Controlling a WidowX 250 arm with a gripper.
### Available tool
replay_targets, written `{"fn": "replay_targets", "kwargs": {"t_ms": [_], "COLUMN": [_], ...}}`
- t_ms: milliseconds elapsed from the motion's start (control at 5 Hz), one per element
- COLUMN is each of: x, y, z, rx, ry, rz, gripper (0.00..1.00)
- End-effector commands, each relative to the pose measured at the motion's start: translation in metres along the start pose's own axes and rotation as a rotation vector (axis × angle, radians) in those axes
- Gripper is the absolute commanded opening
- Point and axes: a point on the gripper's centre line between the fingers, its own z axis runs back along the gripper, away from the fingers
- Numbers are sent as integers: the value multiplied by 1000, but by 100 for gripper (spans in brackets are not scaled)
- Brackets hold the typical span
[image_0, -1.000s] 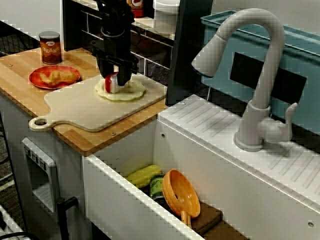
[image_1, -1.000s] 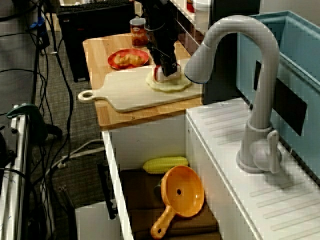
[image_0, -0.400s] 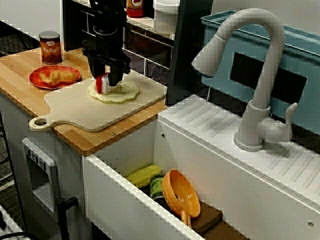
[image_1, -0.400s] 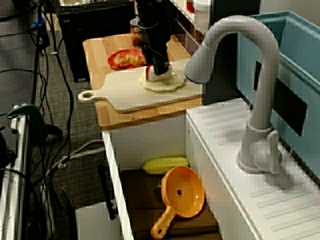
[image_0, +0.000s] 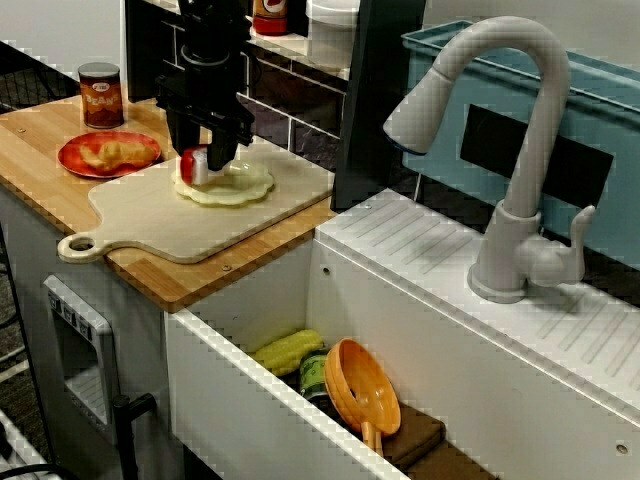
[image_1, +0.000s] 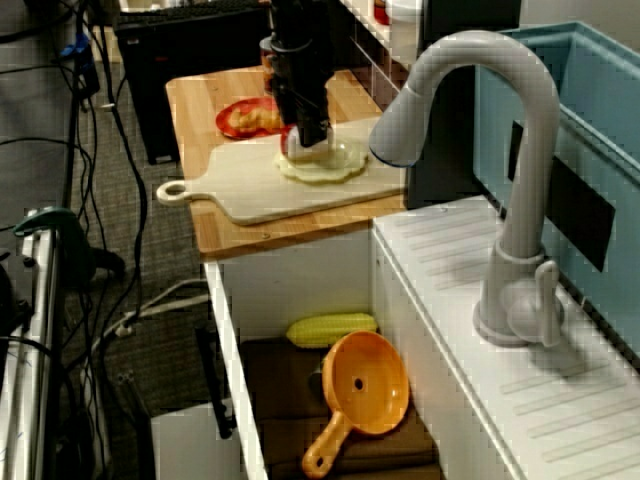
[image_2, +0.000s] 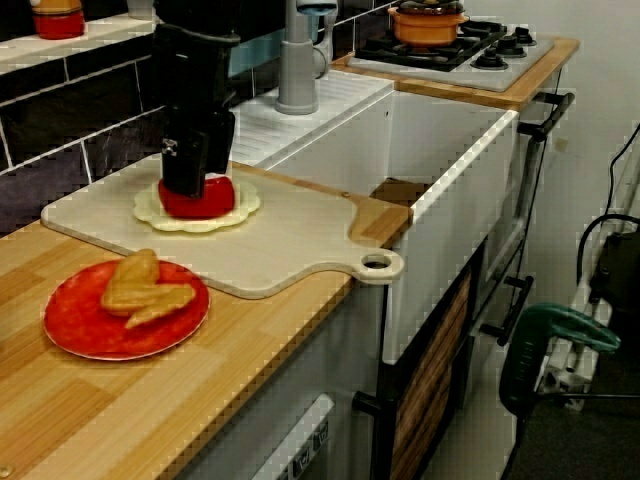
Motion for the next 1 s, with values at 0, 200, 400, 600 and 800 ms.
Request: {"fn": "replay_targets", "kwargs": {"t_ms": [0,200,400,600,800], "x": [-12,-23,-40,-58,-70], "y": [7,10,15,19,24], "z": [25,23,29,33,36], "rx": [48,67,66,62,66], "ry": [-113,-112,-121,-131,-143], "rz": [-42,-56,-66,-75,-77], "gripper": [0,0,0,0,0]}}
